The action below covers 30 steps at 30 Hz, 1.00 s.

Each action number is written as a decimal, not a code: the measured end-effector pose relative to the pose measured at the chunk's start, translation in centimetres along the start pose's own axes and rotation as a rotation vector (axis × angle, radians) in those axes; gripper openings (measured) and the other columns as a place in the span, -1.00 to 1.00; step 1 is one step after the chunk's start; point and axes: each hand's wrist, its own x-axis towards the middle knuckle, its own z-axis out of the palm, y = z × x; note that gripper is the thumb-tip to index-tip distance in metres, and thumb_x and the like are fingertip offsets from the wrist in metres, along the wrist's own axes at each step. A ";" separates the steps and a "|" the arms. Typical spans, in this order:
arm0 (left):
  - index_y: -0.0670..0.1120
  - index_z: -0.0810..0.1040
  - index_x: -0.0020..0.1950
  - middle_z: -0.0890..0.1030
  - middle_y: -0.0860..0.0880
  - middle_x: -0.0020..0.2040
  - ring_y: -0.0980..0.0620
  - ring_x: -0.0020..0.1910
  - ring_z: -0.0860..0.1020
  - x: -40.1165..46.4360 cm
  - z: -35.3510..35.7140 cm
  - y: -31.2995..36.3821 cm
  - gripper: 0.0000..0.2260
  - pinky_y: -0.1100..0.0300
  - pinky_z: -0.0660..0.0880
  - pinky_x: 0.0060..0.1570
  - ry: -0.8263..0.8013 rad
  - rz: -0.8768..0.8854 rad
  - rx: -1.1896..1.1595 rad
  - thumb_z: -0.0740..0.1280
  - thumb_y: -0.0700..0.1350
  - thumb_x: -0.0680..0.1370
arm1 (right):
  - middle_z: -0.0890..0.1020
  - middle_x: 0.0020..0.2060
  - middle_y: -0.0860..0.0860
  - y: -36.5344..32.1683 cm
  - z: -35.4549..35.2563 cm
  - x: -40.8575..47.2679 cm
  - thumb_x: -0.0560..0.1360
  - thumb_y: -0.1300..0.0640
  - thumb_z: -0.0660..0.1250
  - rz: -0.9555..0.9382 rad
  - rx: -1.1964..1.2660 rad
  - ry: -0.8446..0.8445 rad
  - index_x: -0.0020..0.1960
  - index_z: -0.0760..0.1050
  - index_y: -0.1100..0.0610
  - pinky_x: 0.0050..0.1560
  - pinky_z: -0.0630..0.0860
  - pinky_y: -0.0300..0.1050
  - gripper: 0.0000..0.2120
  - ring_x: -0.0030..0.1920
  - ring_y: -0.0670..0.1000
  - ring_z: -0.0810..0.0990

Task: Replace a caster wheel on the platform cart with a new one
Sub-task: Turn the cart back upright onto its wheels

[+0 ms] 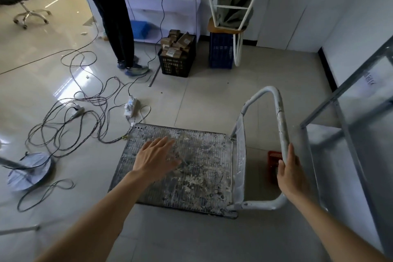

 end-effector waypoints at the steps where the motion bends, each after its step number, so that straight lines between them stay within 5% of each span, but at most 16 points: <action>1: 0.08 0.19 0.61 0.22 0.06 0.60 0.05 0.55 0.21 0.2 0.2 0.9 -0.30 0.10 0.12 0.50 -0.003 0.005 0.001 0.28 0.31 0.55 | 0.46 0.29 0.20 1.2 -0.6 0.5 0.66 -0.01 0.07 0.014 0.015 -0.016 0.63 -0.15 -0.03 -0.27 0.57 0.07 -0.37 0.00 0.20 0.60; 5: 0.13 0.30 0.54 0.35 0.11 0.52 0.06 0.48 0.32 1.1 0.6 3.6 -0.34 0.12 0.20 0.44 0.017 0.028 0.011 0.31 0.35 0.51 | 0.47 0.28 0.23 5.1 -2.5 2.0 0.68 0.02 0.05 0.057 0.066 -0.059 0.64 -0.17 -0.02 -0.39 0.51 -0.04 -0.38 -0.20 0.07 0.56; 8: 0.10 0.34 0.52 0.38 0.09 0.51 0.05 0.47 0.34 1.6 0.5 5.6 -0.37 0.13 0.19 0.43 0.031 0.034 0.001 0.33 0.32 0.52 | 0.50 0.20 0.24 8.2 -3.0 2.8 0.68 0.01 0.04 0.084 0.101 -0.038 0.63 -0.20 -0.10 -0.41 0.57 0.06 -0.38 -0.28 0.07 0.56; 11: 0.09 0.31 0.54 0.34 0.07 0.54 0.05 0.49 0.32 2.1 0.6 7.2 -0.35 0.15 0.16 0.45 0.041 0.040 0.013 0.34 0.31 0.52 | 0.47 0.32 0.27 10.7 -4.0 3.6 0.68 0.01 0.04 0.091 0.087 -0.041 0.63 -0.22 -0.08 -0.38 0.54 0.03 -0.37 -0.27 0.10 0.53; 17: 0.07 0.26 0.57 0.33 0.05 0.54 0.03 0.50 0.30 2.6 0.7 9.2 -0.31 0.12 0.17 0.46 0.027 0.055 0.035 0.33 0.31 0.52 | 0.38 0.44 0.29 12.1 -7.8 3.6 0.70 0.14 0.06 0.114 0.023 -0.113 0.65 -0.07 0.12 -0.12 0.37 0.02 -0.43 0.24 0.34 0.52; 24: 0.08 0.22 0.59 0.31 0.04 0.56 0.02 0.50 0.30 2.8 0.3 10.4 -0.29 0.11 0.19 0.46 0.008 0.044 0.049 0.31 0.32 0.52 | 0.36 0.45 0.27 14.7 -8.5 4.5 0.70 0.08 0.06 0.137 -0.006 -0.115 0.65 -0.15 0.04 0.02 0.55 0.30 -0.40 0.22 0.36 0.53; 28: 0.06 0.20 0.60 0.28 0.02 0.58 0.01 0.52 0.28 2.5 0.0 11.0 -0.29 0.08 0.19 0.49 -0.009 0.046 0.062 0.28 0.33 0.53 | 0.29 0.49 0.24 14.8 -9.5 4.6 0.70 0.07 0.05 0.137 -0.037 -0.182 0.64 -0.25 0.01 -0.02 0.57 0.23 -0.36 0.16 0.29 0.56; 30: 0.05 0.18 0.61 0.23 0.01 0.60 0.00 0.55 0.24 2.3 -0.8 11.3 -0.26 0.05 0.17 0.51 -0.012 0.046 0.072 0.28 0.34 0.53 | 0.10 0.59 0.19 14.2 -10.4 4.3 0.70 0.03 0.07 0.150 -0.075 -0.243 0.63 -0.28 0.08 0.06 0.54 0.17 -0.32 0.31 0.29 0.49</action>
